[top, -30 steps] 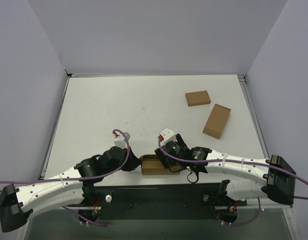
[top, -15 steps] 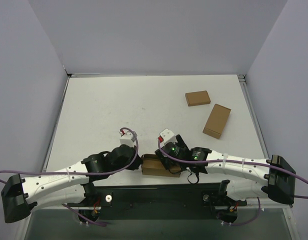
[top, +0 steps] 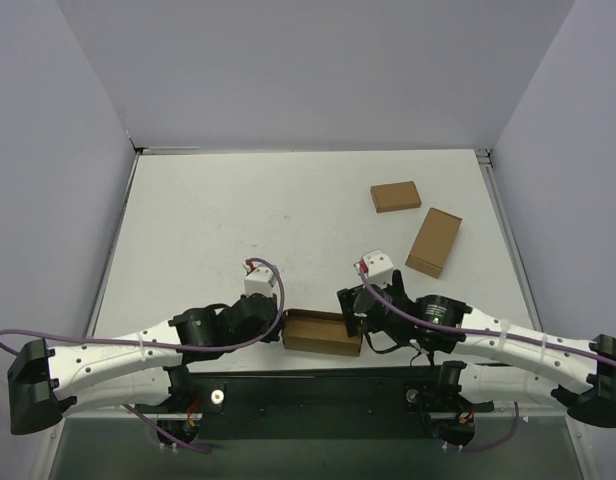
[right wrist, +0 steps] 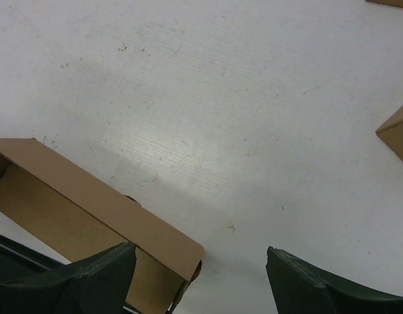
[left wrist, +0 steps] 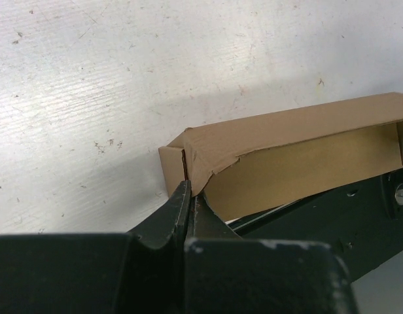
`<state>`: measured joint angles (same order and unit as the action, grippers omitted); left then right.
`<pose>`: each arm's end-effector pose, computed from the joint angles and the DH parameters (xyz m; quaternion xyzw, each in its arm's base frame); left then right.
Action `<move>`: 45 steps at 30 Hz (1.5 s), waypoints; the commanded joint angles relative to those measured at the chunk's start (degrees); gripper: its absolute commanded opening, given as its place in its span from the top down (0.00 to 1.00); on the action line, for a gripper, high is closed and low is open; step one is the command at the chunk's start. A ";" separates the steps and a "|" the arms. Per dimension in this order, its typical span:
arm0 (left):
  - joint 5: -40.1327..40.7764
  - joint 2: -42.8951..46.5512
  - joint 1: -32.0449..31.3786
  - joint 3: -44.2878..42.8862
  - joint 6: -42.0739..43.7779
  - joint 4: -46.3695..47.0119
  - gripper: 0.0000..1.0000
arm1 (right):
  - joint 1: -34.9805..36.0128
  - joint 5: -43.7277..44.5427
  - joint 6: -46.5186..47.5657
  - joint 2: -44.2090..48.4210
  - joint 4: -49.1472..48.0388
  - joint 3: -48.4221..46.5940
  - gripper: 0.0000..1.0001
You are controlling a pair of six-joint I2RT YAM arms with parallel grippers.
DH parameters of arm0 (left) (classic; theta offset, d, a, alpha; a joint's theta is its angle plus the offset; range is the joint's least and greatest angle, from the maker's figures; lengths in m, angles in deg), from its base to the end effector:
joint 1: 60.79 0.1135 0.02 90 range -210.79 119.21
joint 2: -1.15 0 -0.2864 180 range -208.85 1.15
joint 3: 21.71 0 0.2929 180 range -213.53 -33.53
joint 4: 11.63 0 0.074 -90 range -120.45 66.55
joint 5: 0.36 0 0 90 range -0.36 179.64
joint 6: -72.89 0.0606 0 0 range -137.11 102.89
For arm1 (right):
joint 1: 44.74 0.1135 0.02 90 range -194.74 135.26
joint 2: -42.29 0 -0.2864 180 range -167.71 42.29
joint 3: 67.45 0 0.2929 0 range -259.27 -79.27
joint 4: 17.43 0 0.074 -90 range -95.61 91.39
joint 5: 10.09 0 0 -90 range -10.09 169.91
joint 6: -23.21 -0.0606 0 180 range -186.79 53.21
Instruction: Fold the paper box
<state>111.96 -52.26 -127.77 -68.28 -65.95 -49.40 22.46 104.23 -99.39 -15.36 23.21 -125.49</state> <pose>0.1122 -0.2052 0.2172 0.0689 0.9056 -0.2258 0.3524 0.1231 0.2284 0.2739 -0.1791 0.8731 0.1914 0.4110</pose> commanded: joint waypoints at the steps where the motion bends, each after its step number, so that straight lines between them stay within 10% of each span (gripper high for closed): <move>1: 0.88 -1.96 -1.13 -1.03 1.38 -6.57 1.00 | 0.39 2.05 -9.49 4.82 8.53 -0.63 0.20; 30: 1.58 -4.07 -3.24 -2.79 1.38 -5.25 1.00 | 6.54 0.21 -19.08 3.51 7.74 1.74 0.52; 45: 2.63 -4.69 -4.73 -2.70 0.32 -4.81 1.00 | 11.46 7.05 -25.92 -3.17 8.79 2.62 1.00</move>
<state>115.88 -55.56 -131.18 -70.31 -64.90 -50.08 30.96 108.36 -119.80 -16.35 30.42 -123.39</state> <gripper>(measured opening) 0.022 0.026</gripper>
